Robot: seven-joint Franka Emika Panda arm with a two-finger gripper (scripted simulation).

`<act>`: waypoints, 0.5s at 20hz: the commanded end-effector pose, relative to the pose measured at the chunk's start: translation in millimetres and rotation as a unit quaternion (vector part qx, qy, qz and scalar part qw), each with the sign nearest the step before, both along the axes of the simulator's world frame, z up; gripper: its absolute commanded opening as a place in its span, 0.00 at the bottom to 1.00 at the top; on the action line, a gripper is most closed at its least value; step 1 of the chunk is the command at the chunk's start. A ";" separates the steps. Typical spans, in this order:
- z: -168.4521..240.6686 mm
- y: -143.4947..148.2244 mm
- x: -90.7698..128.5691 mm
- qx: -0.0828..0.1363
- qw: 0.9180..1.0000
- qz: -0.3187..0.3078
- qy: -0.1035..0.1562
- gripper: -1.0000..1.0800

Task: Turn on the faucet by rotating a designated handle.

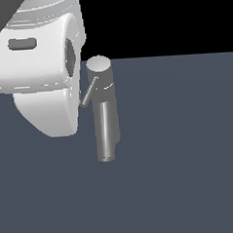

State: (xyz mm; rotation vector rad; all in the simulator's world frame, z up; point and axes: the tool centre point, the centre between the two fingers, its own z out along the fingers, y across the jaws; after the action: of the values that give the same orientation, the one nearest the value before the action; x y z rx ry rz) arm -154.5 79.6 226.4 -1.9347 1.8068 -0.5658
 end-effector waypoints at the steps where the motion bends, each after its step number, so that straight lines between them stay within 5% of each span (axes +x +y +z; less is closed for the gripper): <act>1: -0.4 -5.2 -0.2 0.000 1.000 -0.002 0.000 0.00; 10: -2.1 -21.0 -1.2 0.000 1.000 -0.004 0.001 0.00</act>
State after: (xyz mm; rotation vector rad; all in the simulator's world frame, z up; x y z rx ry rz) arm -155.7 67.7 225.2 -1.9440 1.7976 -0.5631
